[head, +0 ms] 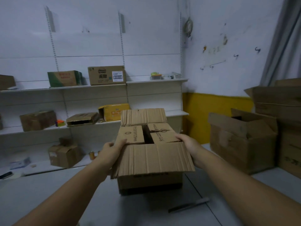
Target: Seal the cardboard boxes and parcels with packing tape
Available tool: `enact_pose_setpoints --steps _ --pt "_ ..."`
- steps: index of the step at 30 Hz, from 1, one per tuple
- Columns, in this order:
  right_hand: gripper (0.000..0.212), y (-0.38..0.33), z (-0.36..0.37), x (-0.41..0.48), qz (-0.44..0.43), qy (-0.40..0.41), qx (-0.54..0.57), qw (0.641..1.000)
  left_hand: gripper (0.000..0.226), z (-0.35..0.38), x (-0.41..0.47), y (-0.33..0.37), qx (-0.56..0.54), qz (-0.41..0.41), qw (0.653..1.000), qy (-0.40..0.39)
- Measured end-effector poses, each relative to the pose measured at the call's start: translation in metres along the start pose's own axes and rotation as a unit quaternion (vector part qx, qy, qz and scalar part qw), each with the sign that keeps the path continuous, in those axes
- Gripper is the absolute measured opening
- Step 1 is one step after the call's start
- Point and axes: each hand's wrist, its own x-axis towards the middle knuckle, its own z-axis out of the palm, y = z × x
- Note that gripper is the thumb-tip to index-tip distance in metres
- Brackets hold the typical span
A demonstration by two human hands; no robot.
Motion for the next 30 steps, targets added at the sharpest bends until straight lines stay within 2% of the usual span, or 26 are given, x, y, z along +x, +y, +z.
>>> enact_pose_setpoints --steps 2,3,5,6,9,12,15,17,18,20,22,23,27,29,30 --pt "0.033 -0.008 -0.015 -0.003 -0.047 0.049 -0.003 0.998 0.062 0.013 0.0 0.009 -0.033 0.011 0.999 -0.013" --pt "0.024 -0.016 -0.026 -0.007 -0.076 0.082 -0.025 0.993 0.054 0.021 0.0 0.014 -0.053 0.013 0.998 -0.021" --pt "0.021 -0.029 -0.052 -0.014 -0.104 0.124 -0.077 0.984 0.045 0.039 -0.004 0.025 -0.088 0.016 0.995 -0.034" --pt "0.021 -0.035 -0.065 -0.016 -0.112 0.117 -0.122 0.979 0.043 0.049 -0.006 0.029 -0.096 0.023 0.994 -0.041" --pt "0.027 -0.051 -0.101 -0.024 -0.12 0.13 -0.313 0.933 0.047 0.078 -0.011 0.036 -0.106 0.042 0.991 -0.074" --pt "0.019 -0.06 -0.129 -0.03 -0.097 0.133 -0.42 0.892 0.059 0.107 -0.012 0.039 -0.123 0.039 0.987 -0.092" --pt "0.013 -0.068 -0.136 -0.032 -0.105 0.154 -0.533 0.825 0.065 0.134 -0.012 0.04 -0.14 0.022 0.982 -0.122" --pt "0.007 -0.069 -0.131 -0.036 -0.131 0.15 -0.556 0.807 0.072 0.149 -0.012 0.039 -0.154 0.003 0.974 -0.167" --pt "0.013 -0.066 -0.128 -0.036 -0.131 0.13 -0.559 0.808 0.072 0.155 -0.012 0.037 -0.152 0.004 0.972 -0.18" --pt "0.029 -0.055 -0.125 -0.034 -0.119 0.115 -0.6 0.783 0.066 0.162 -0.011 0.035 -0.143 0.012 0.976 -0.166" --pt "0.039 -0.043 -0.124 -0.031 -0.139 0.147 -0.632 0.748 0.063 0.163 -0.009 0.034 -0.138 0.018 0.979 -0.149" --pt "0.041 -0.038 -0.122 -0.032 -0.154 0.16 -0.633 0.742 0.061 0.162 -0.009 0.034 -0.138 0.017 0.979 -0.149" --pt "0.035 -0.031 -0.117 -0.034 -0.203 0.179 -0.628 0.73 0.051 0.154 -0.014 0.034 -0.072 0.044 0.984 -0.154" --pt "0.024 -0.038 -0.109 -0.039 -0.235 0.212 -0.641 0.7 0.05 0.143 -0.017 0.031 -0.005 0.072 0.985 -0.157" --pt "0.02 -0.044 -0.103 -0.047 -0.271 0.23 -0.623 0.697 0.05 0.135 -0.016 0.027 0.023 0.076 0.983 -0.167"
